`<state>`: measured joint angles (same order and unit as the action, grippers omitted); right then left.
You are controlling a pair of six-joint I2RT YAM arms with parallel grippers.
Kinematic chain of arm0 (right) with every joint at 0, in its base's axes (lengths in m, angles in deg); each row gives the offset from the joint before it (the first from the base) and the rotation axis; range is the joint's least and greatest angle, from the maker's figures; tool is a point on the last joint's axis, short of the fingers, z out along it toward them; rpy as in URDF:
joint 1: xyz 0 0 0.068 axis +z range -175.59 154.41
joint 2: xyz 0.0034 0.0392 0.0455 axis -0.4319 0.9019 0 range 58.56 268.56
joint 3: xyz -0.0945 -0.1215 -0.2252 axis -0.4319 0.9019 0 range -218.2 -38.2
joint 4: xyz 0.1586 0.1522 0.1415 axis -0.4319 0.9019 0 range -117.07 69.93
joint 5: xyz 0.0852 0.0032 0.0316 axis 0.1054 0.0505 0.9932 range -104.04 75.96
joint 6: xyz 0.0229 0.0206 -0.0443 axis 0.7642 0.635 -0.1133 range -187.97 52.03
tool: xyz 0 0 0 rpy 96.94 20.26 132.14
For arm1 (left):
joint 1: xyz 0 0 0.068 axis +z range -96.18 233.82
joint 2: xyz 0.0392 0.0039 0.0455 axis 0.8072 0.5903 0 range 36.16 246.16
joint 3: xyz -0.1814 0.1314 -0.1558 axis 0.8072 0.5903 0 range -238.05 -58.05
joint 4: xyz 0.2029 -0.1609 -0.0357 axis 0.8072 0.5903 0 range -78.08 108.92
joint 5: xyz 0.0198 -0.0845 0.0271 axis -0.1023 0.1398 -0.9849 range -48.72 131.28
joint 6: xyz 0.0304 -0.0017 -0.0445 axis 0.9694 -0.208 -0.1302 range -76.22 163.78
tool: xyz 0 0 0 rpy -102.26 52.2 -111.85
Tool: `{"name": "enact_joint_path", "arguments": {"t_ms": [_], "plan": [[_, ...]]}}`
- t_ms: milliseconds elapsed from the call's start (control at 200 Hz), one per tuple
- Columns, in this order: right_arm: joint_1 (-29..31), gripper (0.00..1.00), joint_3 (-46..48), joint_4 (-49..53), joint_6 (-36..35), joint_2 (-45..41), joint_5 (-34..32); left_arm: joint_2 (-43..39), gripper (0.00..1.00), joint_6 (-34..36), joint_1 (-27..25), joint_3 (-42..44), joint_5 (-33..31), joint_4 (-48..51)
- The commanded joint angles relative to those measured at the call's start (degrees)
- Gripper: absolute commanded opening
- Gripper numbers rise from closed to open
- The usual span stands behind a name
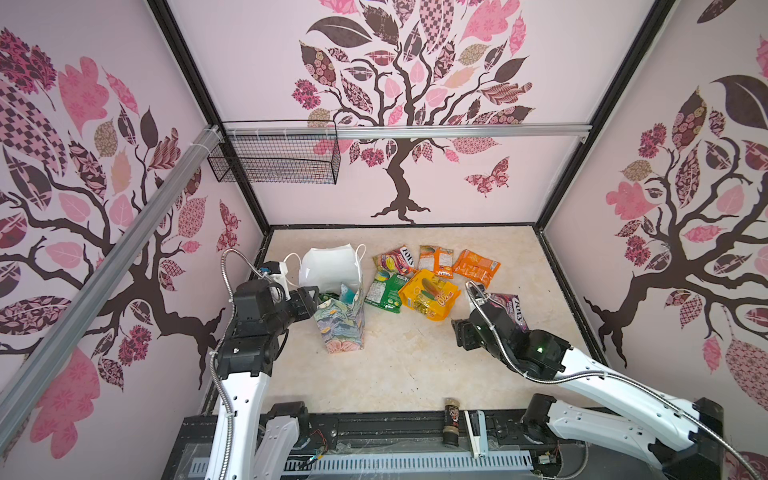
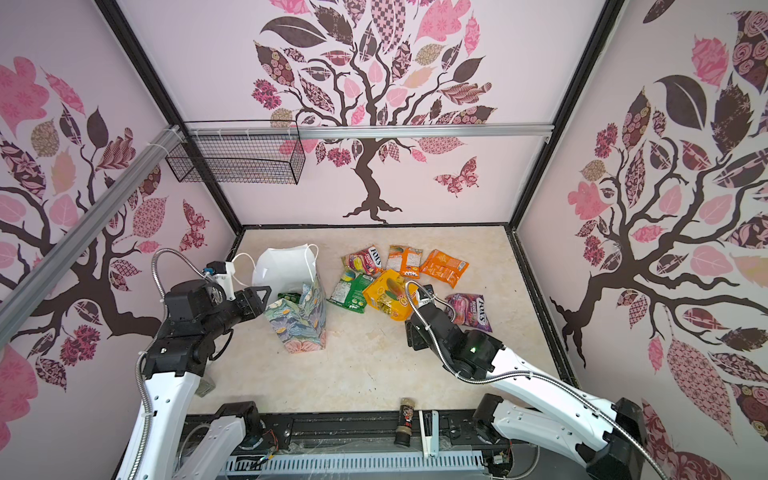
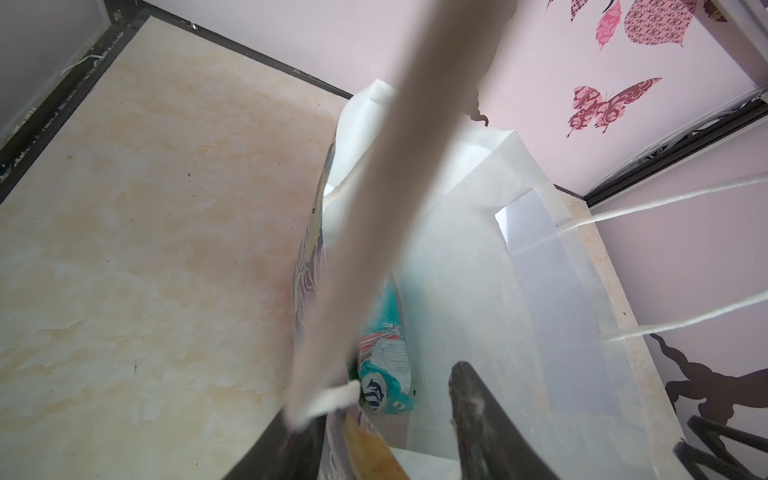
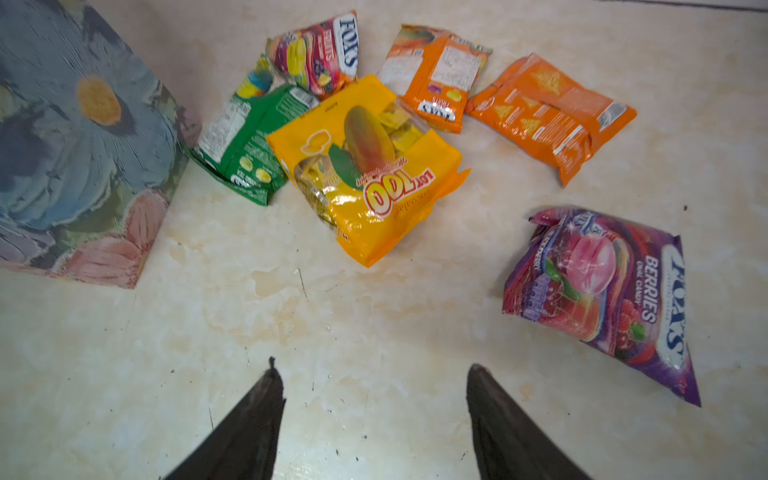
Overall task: Place the snacks into the paper bag
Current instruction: 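Move the right gripper back toward the purple Fox's Berries candy bag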
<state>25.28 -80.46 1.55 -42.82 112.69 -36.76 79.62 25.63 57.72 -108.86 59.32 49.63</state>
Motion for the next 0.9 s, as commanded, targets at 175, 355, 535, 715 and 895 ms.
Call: {"name": "enact_joint_path", "arguments": {"t_ms": [175,355,535,715,895], "plan": [[-0.6,0.73,3.7,-10.7,-0.8,7.8,1.4,-1.7,0.52,-0.1,0.4,1.4,-0.3,-1.7],[-1.6,0.73,4.7,-13.6,-1.2,11.1,2.0,-2.1,0.52,-0.6,1.9,1.8,1.2,-2.3],[-3.7,0.73,6.1,-13.8,-0.3,11.7,2.5,-2.3,0.52,-0.9,3.3,2.2,2.8,-3.3],[-10.7,0.75,7.0,-11.2,1.0,11.8,0.6,-2.3,0.52,-0.9,4.0,2.4,3.6,-3.5],[-21.9,0.78,7.0,-12.8,-1.1,11.6,4.6,-2.1,0.52,-1.0,4.7,2.3,4.4,-3.7]]}}
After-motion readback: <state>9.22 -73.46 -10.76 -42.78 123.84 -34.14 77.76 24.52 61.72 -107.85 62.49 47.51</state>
